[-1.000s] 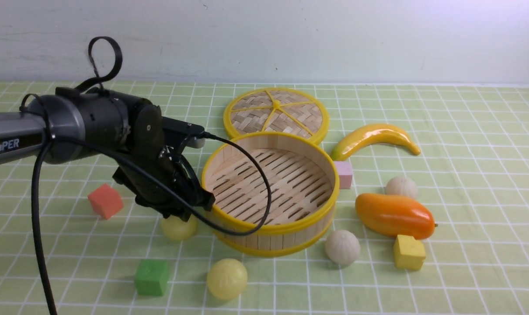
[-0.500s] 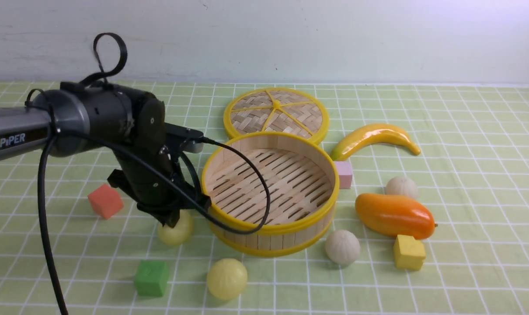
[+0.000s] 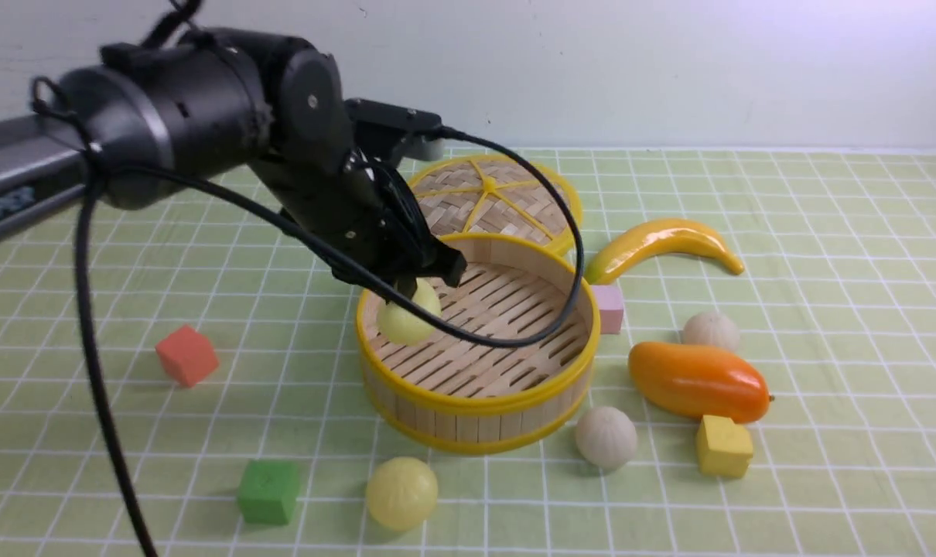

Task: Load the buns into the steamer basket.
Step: Use the left arm to put the steamed stuffed bun into the steamer, then use the left arm to grab a steamed stuffed bun

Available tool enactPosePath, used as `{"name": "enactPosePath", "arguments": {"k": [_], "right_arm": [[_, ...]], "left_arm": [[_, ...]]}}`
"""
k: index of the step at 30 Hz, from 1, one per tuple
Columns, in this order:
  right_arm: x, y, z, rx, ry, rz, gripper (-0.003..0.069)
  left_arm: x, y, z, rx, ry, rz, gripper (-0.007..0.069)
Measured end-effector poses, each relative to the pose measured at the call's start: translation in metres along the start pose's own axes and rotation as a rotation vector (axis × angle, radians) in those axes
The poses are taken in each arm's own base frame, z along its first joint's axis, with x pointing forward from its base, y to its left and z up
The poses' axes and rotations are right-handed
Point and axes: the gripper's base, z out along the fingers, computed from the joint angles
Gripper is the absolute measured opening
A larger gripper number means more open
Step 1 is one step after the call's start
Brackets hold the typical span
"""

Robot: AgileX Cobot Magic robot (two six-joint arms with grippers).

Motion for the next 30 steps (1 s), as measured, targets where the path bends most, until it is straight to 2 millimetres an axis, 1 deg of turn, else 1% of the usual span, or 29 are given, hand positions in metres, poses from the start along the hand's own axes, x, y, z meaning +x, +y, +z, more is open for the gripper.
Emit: {"name": "enactPosePath", "arguments": {"k": [1, 2, 3, 4, 5, 6, 7, 8, 10, 11, 12, 13, 14, 16, 17, 18, 19, 20, 21, 22, 24, 25, 26, 27, 29, 30], "right_arm": [[0.000, 0.000, 0.000, 0.000, 0.000, 0.000, 0.0239], [0.000, 0.000, 0.000, 0.000, 0.000, 0.000, 0.0239], [0.000, 0.000, 0.000, 0.000, 0.000, 0.000, 0.0239], [0.000, 0.000, 0.000, 0.000, 0.000, 0.000, 0.0239], [0.000, 0.000, 0.000, 0.000, 0.000, 0.000, 0.0239], [0.000, 0.000, 0.000, 0.000, 0.000, 0.000, 0.0239], [0.000, 0.000, 0.000, 0.000, 0.000, 0.000, 0.0239], [0.000, 0.000, 0.000, 0.000, 0.000, 0.000, 0.0239], [0.000, 0.000, 0.000, 0.000, 0.000, 0.000, 0.0239], [0.000, 0.000, 0.000, 0.000, 0.000, 0.000, 0.0239], [0.000, 0.000, 0.000, 0.000, 0.000, 0.000, 0.0239], [0.000, 0.000, 0.000, 0.000, 0.000, 0.000, 0.0239], [0.000, 0.000, 0.000, 0.000, 0.000, 0.000, 0.0239], [0.000, 0.000, 0.000, 0.000, 0.000, 0.000, 0.0239], [0.000, 0.000, 0.000, 0.000, 0.000, 0.000, 0.0239], [0.000, 0.000, 0.000, 0.000, 0.000, 0.000, 0.0239], [0.000, 0.000, 0.000, 0.000, 0.000, 0.000, 0.0239], [0.000, 0.000, 0.000, 0.000, 0.000, 0.000, 0.0239], [0.000, 0.000, 0.000, 0.000, 0.000, 0.000, 0.0239], [0.000, 0.000, 0.000, 0.000, 0.000, 0.000, 0.0239], [0.000, 0.000, 0.000, 0.000, 0.000, 0.000, 0.0239], [0.000, 0.000, 0.000, 0.000, 0.000, 0.000, 0.0239], [0.000, 0.000, 0.000, 0.000, 0.000, 0.000, 0.0239], [0.000, 0.000, 0.000, 0.000, 0.000, 0.000, 0.0239], [0.000, 0.000, 0.000, 0.000, 0.000, 0.001, 0.0239], [0.000, 0.000, 0.000, 0.000, 0.000, 0.001, 0.0239]], "left_arm": [[0.000, 0.002, 0.012, -0.009, 0.016, 0.004, -0.0013], [0.000, 0.002, 0.014, -0.010, 0.019, 0.005, -0.0013], [0.002, 0.005, 0.036, -0.029, 0.049, 0.022, -0.0005], [0.002, 0.005, 0.037, -0.031, 0.050, 0.023, -0.0003], [0.003, 0.006, 0.044, -0.036, 0.060, 0.028, 0.0009], [0.003, 0.007, 0.049, -0.041, 0.064, 0.033, 0.0029], [0.003, 0.007, 0.051, -0.046, 0.062, 0.038, 0.0064], [0.002, 0.007, 0.051, -0.046, 0.060, 0.038, 0.0096], [0.000, 0.007, 0.048, -0.046, 0.051, 0.038, 0.0195], [-0.001, 0.007, 0.047, -0.046, 0.048, 0.038, 0.0216], [-0.004, 0.006, 0.039, -0.046, 0.043, 0.030, 0.0315], [-0.005, 0.006, 0.037, -0.046, 0.040, 0.028, 0.0325], [-0.007, 0.005, 0.025, -0.046, 0.038, -0.002, 0.0382], [-0.010, 0.003, 0.003, -0.051, 0.025, -0.041, 0.0409], [-0.010, 0.000, -0.017, -0.048, 0.011, -0.064, 0.0403], [-0.008, -0.003, -0.031, -0.046, 0.011, -0.079, 0.0385], [-0.006, -0.004, -0.038, -0.044, 0.009, -0.082, 0.0379], [0.004, -0.010, -0.058, -0.039, 0.017, -0.079, 0.0309], [0.019, -0.018, -0.072, -0.031, 0.030, -0.059, 0.0227], [0.019, -0.019, -0.076, -0.028, 0.021, -0.056, 0.0215], [0.050, -0.038, -0.081, 0.001, 0.082, -0.011, 0.0076], [0.056, -0.041, -0.083, 0.005, 0.089, -0.001, 0.0052], [0.077, -0.054, -0.077, 0.023, 0.142, 0.035, -0.0012], [0.089, -0.061, -0.072, 0.035, 0.179, 0.049, -0.0013], [0.103, -0.071, -0.063, 0.049, 0.217, 0.072, -0.0013], [0.106, -0.073, -0.059, 0.051, 0.223, 0.076, -0.0013]]}}
